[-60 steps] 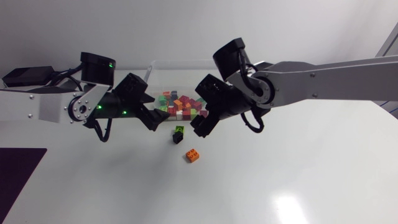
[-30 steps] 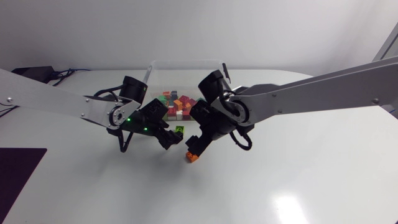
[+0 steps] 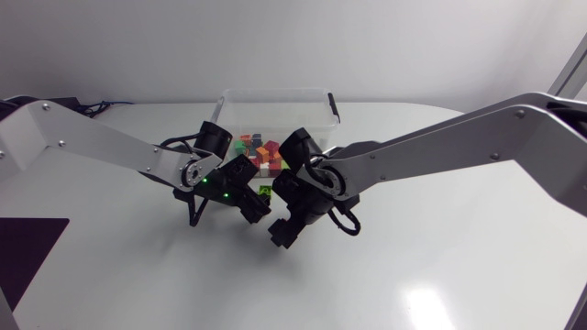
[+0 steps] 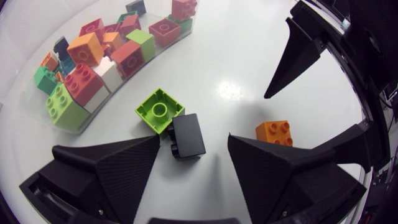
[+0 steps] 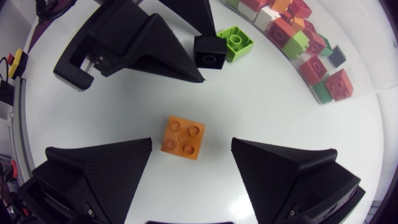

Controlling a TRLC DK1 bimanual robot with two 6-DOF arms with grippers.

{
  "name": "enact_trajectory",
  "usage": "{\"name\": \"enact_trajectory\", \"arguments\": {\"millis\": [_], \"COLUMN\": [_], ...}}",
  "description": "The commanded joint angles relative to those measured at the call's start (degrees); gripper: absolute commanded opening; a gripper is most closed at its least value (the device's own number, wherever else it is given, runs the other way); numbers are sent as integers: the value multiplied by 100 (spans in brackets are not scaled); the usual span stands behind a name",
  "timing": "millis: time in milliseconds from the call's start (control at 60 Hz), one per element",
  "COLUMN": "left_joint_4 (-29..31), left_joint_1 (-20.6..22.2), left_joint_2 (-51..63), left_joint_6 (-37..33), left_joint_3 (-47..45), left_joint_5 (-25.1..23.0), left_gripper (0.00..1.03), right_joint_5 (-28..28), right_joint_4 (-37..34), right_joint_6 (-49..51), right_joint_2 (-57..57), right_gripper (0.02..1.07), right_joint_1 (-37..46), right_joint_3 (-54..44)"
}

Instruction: Place the duplo bricks in the container

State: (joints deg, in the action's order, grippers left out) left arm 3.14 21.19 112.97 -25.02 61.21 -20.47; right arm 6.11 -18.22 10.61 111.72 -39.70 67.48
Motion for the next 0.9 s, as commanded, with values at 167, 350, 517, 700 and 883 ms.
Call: {"name": "enact_trajectory", "arguments": {"millis": [167, 350, 517, 700, 883], "left_joint_4": [38, 29, 38, 477, 636], "left_joint_1": [43, 43, 61, -1, -45], "left_joint_2": [261, 261, -319, -1567, -2569], "left_joint_6": [128, 41, -153, -258, -188], "left_joint_3": [198, 137, -268, -549, -478], "left_joint_5": [-10, -10, -10, -27, -27], "left_gripper": [36, 30, 28, 28, 28], "right_joint_5": [31, 119, 119, 39, -40], "right_joint_4": [-15, 11, -85, -261, -314], "right_joint_6": [-112, -42, 37, 143, 134], "right_joint_2": [385, 359, -186, -1021, -1575], "right_gripper": [76, 40, 38, 38, 38], "right_joint_1": [-38, -38, -2, 182, 349], "right_joint_3": [169, 107, -60, -69, 125]}}
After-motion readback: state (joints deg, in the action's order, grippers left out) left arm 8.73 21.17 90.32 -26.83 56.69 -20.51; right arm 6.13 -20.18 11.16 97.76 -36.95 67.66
